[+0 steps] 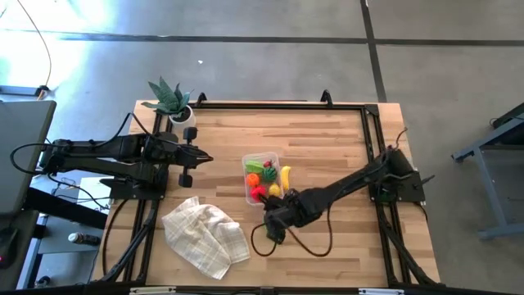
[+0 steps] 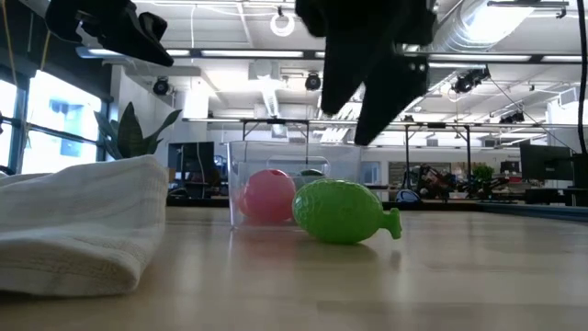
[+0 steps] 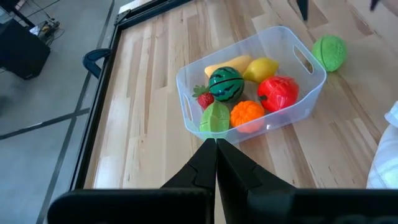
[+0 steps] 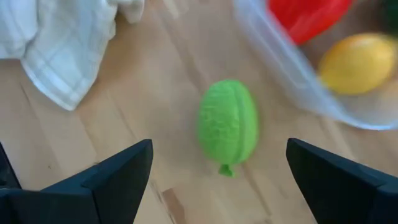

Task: Pick and placing Produce into tupperware
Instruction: Put the green melon into the transparent bin

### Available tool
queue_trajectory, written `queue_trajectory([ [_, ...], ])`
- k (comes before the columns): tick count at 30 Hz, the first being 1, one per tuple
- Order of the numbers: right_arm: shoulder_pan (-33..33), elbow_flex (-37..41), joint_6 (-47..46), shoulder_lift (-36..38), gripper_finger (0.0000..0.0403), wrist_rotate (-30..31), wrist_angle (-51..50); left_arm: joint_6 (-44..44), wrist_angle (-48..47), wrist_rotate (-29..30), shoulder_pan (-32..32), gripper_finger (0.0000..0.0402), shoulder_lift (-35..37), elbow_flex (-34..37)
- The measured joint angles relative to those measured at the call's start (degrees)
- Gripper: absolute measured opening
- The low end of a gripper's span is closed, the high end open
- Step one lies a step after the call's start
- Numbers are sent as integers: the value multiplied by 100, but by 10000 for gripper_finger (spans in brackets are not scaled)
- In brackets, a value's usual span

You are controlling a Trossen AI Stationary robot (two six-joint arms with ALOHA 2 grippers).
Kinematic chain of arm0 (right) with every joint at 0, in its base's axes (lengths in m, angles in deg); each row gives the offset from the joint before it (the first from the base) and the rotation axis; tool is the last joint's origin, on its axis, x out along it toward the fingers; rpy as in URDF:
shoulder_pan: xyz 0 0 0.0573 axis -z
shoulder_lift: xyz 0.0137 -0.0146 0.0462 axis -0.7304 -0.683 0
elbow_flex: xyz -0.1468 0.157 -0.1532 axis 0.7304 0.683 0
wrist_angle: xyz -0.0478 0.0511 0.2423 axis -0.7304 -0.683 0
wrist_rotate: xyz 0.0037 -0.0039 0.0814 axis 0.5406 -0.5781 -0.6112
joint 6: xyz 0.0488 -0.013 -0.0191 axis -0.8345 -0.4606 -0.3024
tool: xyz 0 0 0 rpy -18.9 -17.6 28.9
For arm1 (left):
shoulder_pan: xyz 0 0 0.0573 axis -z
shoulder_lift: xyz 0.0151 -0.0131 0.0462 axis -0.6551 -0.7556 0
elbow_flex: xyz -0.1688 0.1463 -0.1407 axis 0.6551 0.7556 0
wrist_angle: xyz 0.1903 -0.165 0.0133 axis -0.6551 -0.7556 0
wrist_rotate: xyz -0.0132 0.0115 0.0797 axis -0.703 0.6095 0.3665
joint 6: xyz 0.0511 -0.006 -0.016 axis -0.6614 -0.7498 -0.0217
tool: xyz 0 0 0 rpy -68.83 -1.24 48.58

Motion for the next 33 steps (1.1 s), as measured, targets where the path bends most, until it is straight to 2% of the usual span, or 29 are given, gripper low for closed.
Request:
queue_trajectory([
  [3, -21, 4, -7, -243, 360, -224, 257, 0, -1, 1, 0, 3, 0, 0],
  [11, -60, 4, -166, -572, 360, -239, 356, 0, -2, 1, 0, 3, 0, 0],
  [33, -13, 4, -74, -1031, 360, 125, 564, 0, -2, 0, -2, 3, 0, 0],
])
